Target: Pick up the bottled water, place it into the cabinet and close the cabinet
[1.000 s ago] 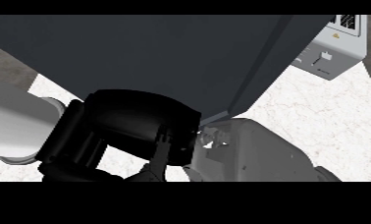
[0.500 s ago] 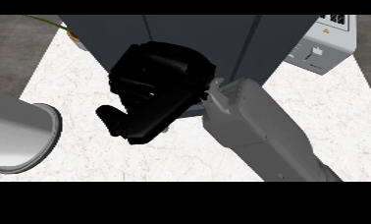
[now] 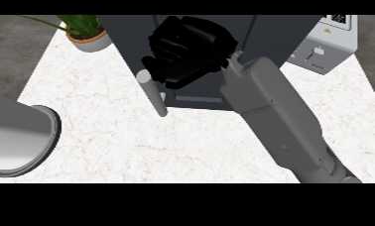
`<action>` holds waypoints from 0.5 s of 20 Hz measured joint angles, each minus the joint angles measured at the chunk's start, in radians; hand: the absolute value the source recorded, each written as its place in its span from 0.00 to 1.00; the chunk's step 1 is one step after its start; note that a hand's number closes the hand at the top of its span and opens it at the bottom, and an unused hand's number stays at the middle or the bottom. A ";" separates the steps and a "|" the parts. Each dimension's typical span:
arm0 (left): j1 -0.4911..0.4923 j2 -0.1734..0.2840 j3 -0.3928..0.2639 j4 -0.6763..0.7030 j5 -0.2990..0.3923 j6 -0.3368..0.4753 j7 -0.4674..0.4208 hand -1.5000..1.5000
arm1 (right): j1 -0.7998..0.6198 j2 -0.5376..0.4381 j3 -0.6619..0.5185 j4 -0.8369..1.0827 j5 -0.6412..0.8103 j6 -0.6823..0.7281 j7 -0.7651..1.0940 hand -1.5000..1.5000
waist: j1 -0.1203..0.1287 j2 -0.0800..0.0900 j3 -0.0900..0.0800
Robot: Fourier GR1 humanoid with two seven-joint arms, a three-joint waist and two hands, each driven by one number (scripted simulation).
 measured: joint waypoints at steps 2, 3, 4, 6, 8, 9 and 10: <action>-0.020 -0.016 -0.006 -0.004 -0.010 0.005 0.016 0.00 | -0.009 0.009 0.000 0.027 0.052 0.013 -0.053 1.00 | -0.004 -0.003 0.002; -0.018 -0.024 0.003 -0.010 -0.011 -0.001 0.021 0.00 | -0.013 0.007 -0.003 0.040 0.065 0.028 -0.068 1.00 | -0.002 -0.004 0.002; -0.016 -0.028 0.009 -0.010 -0.010 -0.010 0.030 0.00 | -0.019 0.008 -0.007 0.052 0.075 0.035 -0.077 1.00 | -0.002 -0.004 0.002; -0.025 -0.043 0.011 -0.018 -0.015 -0.009 0.043 0.00 | -0.036 0.011 -0.009 0.083 0.098 0.068 -0.098 0.00 | 0.000 -0.007 0.001; -0.043 -0.042 0.020 -0.003 -0.010 -0.015 0.055 0.00 | -0.048 0.021 -0.008 0.097 0.122 0.074 -0.119 0.00 | 0.000 -0.007 -0.002; -0.037 -0.042 0.030 -0.004 -0.004 -0.020 0.061 0.00 | -0.051 0.019 -0.010 0.099 0.125 0.080 -0.121 0.00 | 0.003 -0.006 -0.004; -0.037 -0.048 0.029 0.000 -0.011 -0.027 0.063 0.00 | -0.056 0.021 -0.010 0.105 0.137 0.077 -0.129 0.00 | 0.005 -0.005 -0.005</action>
